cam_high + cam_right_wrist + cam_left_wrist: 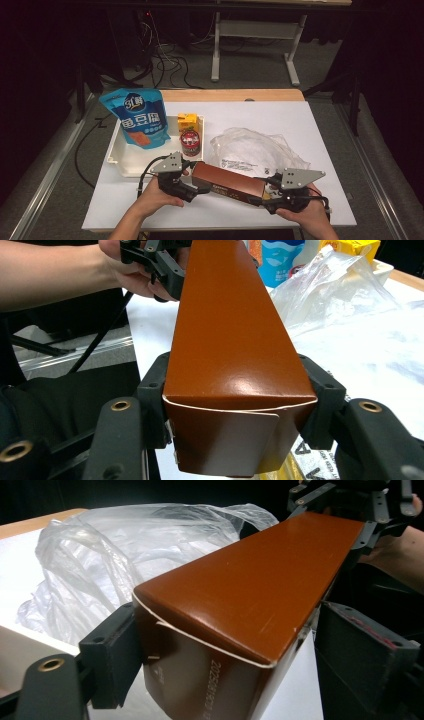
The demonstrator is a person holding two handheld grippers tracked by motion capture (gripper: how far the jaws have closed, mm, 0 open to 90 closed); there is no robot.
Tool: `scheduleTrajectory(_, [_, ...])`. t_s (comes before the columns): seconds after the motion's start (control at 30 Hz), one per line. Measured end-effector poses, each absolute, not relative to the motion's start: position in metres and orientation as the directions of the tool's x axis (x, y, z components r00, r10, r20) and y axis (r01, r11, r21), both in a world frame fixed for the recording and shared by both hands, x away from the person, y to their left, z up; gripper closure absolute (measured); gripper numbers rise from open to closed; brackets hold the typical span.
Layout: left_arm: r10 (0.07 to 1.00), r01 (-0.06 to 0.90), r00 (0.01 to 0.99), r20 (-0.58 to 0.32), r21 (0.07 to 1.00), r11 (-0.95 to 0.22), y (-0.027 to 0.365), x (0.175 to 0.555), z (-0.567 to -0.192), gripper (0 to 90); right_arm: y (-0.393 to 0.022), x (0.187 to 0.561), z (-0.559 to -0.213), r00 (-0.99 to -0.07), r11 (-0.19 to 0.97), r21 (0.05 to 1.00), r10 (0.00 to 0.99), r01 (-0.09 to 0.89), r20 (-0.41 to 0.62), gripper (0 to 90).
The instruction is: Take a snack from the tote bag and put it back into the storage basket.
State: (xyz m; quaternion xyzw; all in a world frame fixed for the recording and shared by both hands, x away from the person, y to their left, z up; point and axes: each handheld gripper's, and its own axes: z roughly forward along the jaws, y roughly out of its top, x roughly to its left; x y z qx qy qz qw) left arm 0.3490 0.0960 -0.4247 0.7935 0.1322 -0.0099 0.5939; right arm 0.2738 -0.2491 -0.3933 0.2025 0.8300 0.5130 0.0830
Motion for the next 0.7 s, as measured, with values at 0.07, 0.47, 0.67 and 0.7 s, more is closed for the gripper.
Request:
scheduleTrajectory(0.07, [0.193,0.200,0.969,-0.151,0.943,-0.266,0.097,0.347,-0.425,18.8,-0.250,0.275,-0.394,-0.908,0.391,0.886,0.413,0.249,0.073,44.4])
scheduleTrajectory(0.47, [0.071,0.131,0.991,-0.117,0.961,-0.245,0.106,0.336,-0.421,40.9,-0.266,0.280,-0.400,-0.917,0.336,0.901,0.373,0.274,0.139,36.9])
scheduleTrajectory(0.67, [0.043,0.102,0.995,-0.094,0.964,-0.244,0.100,0.332,-0.420,48.2,-0.272,0.281,-0.405,-0.869,0.304,0.899,0.473,0.315,0.144,22.2])
scheduleTrajectory(0.7, [0.052,0.110,0.994,-0.101,0.965,-0.239,0.102,0.332,-0.421,48.3,-0.273,0.281,-0.405,-0.860,0.299,0.899,0.490,0.319,0.142,20.3])
